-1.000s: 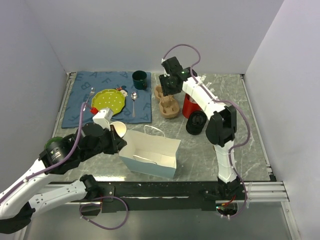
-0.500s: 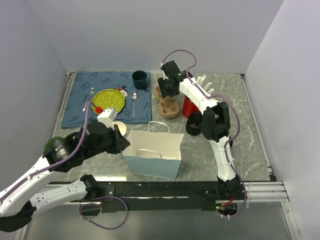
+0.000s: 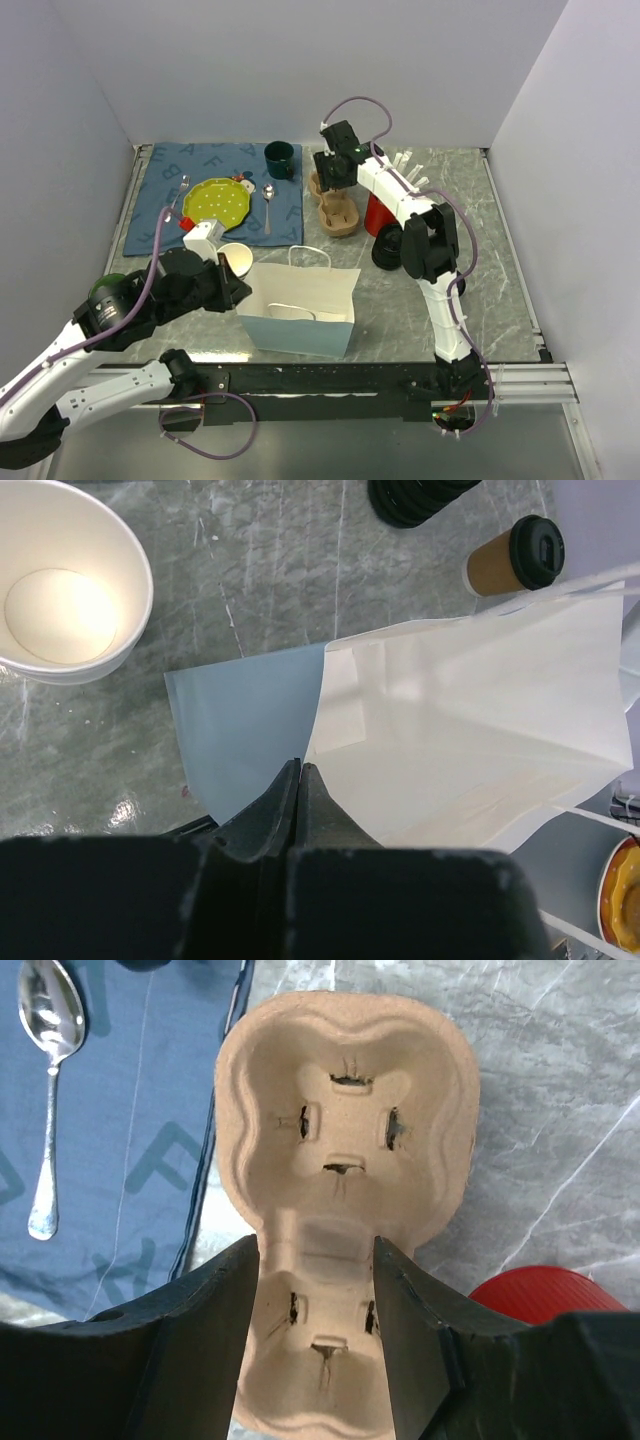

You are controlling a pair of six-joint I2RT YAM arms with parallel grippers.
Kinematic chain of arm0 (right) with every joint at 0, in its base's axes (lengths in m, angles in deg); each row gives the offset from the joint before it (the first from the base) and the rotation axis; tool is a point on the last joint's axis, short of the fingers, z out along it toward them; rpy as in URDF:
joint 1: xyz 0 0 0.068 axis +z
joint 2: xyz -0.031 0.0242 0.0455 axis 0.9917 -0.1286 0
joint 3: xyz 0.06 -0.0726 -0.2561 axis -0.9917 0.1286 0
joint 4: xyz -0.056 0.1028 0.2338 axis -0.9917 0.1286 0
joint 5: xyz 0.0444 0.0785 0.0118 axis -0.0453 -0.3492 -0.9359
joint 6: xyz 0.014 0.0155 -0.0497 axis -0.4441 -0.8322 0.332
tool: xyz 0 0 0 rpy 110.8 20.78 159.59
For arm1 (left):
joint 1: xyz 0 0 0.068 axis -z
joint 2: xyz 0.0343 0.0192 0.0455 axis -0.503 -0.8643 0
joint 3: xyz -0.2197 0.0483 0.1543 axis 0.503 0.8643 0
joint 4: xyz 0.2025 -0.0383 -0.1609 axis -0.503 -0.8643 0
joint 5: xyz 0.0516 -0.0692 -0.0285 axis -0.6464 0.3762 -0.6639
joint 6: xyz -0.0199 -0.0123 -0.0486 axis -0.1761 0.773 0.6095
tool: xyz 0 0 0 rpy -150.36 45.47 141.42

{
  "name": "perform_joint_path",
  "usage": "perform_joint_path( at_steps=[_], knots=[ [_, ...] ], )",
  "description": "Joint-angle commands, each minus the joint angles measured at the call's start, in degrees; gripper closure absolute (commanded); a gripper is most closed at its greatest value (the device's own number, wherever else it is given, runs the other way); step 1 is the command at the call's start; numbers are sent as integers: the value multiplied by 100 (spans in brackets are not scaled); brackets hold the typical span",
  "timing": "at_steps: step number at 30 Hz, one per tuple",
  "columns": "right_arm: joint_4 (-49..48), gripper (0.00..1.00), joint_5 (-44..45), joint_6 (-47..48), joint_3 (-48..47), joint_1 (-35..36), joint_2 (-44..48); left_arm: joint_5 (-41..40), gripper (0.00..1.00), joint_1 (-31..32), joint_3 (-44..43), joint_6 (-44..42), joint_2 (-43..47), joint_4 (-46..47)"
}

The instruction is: Pack the takeout coffee

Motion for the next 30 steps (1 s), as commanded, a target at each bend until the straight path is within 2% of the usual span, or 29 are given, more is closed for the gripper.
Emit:
perform_joint_path(
  at_steps=[1, 13, 23, 30],
  knots=[
    [-159, 43, 239, -122, -164, 11, -207, -30, 98, -2, -141, 101, 83, 73],
    [-150, 44, 379, -219, -59, 38, -357, 137, 98, -2, -142, 119, 39, 29],
    [-246, 75, 389, -87, -58, 47, -252, 31, 99, -2, -221, 102, -49, 46],
    [-439, 81, 406, 19, -129, 38, 187, -22, 99, -2, -203, 111, -31, 90]
  ],
)
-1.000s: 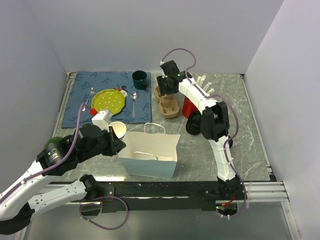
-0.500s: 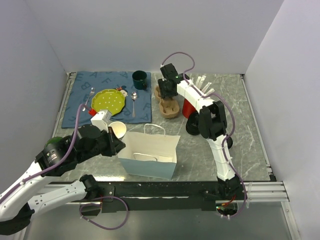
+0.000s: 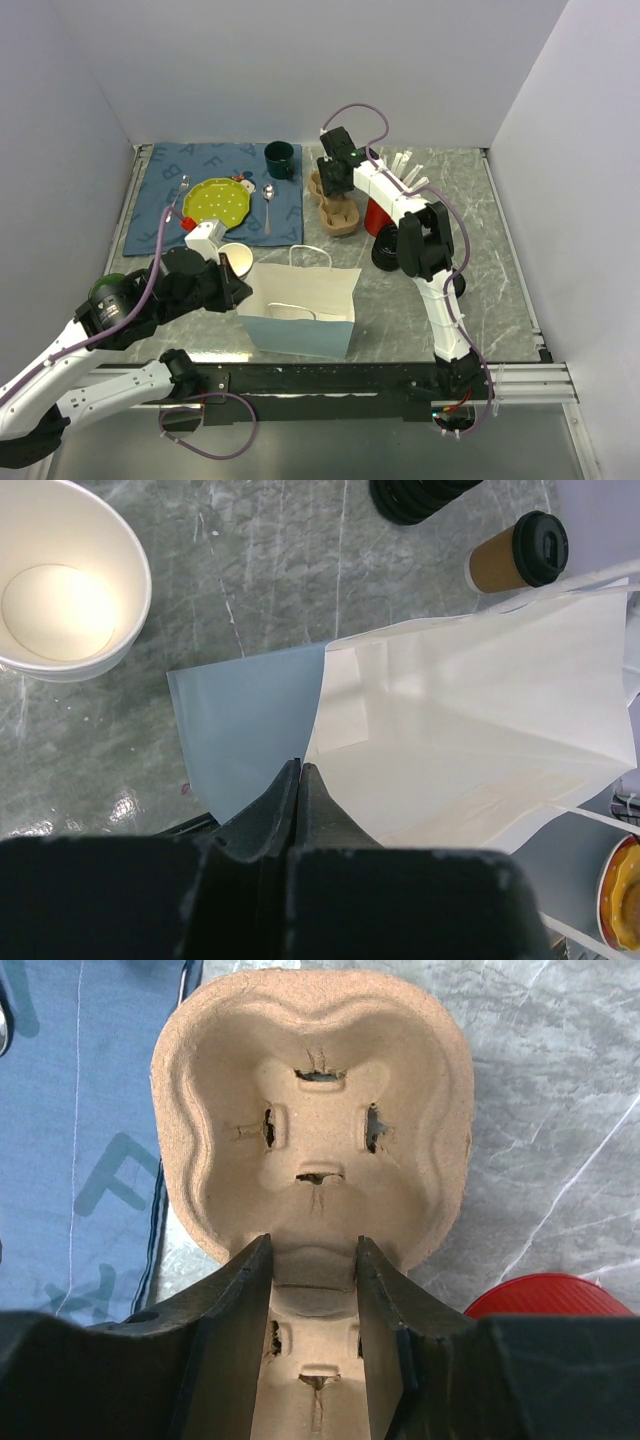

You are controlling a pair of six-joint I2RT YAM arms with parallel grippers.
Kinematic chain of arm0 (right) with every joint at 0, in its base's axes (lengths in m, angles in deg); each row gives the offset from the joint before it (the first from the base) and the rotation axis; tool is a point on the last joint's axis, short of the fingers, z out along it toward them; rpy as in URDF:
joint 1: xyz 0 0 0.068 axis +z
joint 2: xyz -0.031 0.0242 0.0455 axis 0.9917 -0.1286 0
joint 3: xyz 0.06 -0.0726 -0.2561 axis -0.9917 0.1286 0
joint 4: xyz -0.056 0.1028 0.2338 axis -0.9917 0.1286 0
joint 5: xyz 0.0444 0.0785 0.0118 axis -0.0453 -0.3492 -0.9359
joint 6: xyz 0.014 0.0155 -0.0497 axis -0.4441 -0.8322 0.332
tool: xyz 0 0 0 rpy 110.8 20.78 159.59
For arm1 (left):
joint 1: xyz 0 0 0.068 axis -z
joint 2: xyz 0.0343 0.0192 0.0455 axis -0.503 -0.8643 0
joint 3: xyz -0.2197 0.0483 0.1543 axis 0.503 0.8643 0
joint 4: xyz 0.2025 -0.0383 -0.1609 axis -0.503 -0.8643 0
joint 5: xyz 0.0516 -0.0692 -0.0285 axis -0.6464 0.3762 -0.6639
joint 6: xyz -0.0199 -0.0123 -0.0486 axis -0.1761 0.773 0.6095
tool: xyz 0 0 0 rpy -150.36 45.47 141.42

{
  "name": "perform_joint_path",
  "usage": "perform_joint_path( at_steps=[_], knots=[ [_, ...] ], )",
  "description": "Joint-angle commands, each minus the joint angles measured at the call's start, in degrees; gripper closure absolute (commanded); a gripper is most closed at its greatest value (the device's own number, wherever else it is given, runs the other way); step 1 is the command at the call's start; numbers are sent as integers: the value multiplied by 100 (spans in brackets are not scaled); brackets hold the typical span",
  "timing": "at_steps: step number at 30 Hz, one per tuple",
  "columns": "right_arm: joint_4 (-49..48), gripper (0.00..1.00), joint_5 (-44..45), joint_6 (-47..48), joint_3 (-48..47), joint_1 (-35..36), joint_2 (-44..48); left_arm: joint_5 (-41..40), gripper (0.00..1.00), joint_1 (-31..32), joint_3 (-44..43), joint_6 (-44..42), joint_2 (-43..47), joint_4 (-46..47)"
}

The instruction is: Pack the takeout coffee

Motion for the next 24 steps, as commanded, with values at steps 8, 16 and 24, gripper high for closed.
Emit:
perform_joint_path(
  at_steps=[8, 16, 24],
  knots=[
    [-390, 81, 91, 53, -59, 25, 679, -33, 99, -2, -234, -23, -93, 169],
    [-110, 81, 311, 133, -234, 25, 618, 47, 99, -2, -172, -32, -76, 249],
    [278, 76, 504, 300, -463, 25, 397, 82, 99, -2, -286, -85, -181, 187]
  ],
)
